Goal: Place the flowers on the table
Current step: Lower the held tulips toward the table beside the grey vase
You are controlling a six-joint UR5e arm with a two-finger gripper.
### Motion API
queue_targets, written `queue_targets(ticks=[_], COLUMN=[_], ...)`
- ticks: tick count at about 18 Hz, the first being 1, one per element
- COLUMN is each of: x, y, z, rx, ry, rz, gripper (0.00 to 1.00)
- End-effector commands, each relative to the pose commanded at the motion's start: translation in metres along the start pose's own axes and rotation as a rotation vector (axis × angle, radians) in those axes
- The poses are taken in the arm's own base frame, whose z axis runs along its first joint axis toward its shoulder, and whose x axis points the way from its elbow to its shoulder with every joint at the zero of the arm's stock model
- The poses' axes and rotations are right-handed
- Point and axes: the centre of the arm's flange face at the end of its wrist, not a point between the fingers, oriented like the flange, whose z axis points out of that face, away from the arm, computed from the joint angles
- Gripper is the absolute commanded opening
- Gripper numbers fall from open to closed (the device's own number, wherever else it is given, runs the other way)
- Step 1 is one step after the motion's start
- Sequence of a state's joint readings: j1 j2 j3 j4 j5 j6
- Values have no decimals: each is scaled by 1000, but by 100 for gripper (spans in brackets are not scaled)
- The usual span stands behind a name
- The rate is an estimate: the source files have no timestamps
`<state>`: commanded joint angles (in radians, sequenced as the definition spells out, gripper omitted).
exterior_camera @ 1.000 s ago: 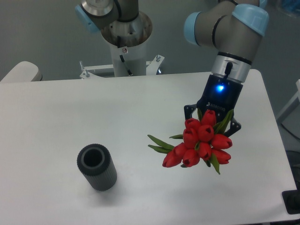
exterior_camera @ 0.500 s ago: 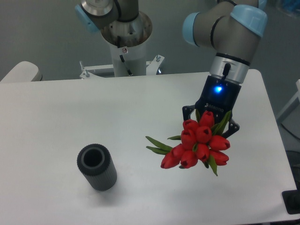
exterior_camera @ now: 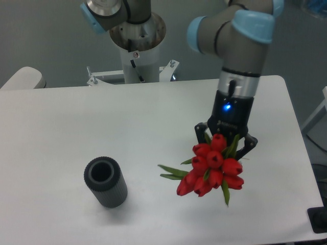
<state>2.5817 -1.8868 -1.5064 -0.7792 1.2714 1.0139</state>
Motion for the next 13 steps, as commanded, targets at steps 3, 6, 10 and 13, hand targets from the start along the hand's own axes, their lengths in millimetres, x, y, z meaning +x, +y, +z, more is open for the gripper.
queue_targets(ticks=[3,6,10,13], x=[10,31,59,86], y=[3,-4,-9,-5], z=[8,18,36,56], rx=[-65,-168,-320,-393], ry=[-11,-41,-72,-58], rz=[22,80,137,167], gripper=[22,22,22,22])
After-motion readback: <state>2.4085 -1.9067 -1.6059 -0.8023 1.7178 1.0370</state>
